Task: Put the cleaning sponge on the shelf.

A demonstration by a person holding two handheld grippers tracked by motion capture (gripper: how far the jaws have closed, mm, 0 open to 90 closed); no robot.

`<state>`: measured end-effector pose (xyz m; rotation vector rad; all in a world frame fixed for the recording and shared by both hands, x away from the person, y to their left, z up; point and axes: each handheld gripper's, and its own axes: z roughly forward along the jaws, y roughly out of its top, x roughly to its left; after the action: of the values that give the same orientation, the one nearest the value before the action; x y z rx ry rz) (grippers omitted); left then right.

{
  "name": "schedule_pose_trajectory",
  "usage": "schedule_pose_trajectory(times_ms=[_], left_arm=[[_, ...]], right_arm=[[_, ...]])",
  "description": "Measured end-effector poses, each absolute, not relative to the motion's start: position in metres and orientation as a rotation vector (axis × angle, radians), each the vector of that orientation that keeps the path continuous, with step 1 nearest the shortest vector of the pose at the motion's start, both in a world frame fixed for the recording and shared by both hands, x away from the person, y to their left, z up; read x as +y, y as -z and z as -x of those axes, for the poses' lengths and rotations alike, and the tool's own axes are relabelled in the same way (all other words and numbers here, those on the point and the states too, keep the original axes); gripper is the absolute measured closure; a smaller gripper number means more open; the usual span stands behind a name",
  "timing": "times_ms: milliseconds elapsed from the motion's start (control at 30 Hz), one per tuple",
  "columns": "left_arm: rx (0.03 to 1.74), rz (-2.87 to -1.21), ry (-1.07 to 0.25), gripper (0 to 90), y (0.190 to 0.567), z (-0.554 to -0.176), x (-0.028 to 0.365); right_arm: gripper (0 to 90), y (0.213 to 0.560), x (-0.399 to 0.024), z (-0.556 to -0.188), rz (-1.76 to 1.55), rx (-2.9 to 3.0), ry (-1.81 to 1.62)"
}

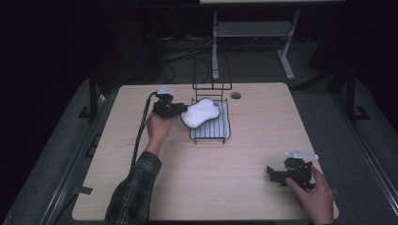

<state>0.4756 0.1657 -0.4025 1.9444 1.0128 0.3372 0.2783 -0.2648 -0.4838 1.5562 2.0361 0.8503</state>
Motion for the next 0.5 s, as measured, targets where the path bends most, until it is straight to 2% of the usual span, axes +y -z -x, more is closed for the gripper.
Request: schedule_pose_trajectory(times_ms=[167, 233, 300, 433, 500], left_arm=[[1.009, -1.957, -0.346, 61.2, 0.401, -0.475, 0.167], [1.003, -1.957, -0.352, 61.1, 0.4, -0.473, 0.168], [0.994, -1.947, -0.366, 66.7, 0.399, -0.471, 0.17], [1.002, -1.961, -0.38, 88.8, 0.402, -0.47, 0.175], [1.016, -1.97, -0.361, 89.8, 0.405, -0.472, 0.178]], right_arm=[[0.0, 0.484, -0.265, -0.278, -1.556, 2.036, -0.85], [0.0, 0.484, -0.265, -0.278, -1.557, 2.036, -0.85], [0.0, 0.484, -0.265, -0.278, -1.556, 2.036, -0.85], [0.0, 0.484, -0.265, -0.278, -1.556, 2.036, -0.85], [0.0, 0.484, -0.265, -0.278, -1.556, 2.036, -0.85]])
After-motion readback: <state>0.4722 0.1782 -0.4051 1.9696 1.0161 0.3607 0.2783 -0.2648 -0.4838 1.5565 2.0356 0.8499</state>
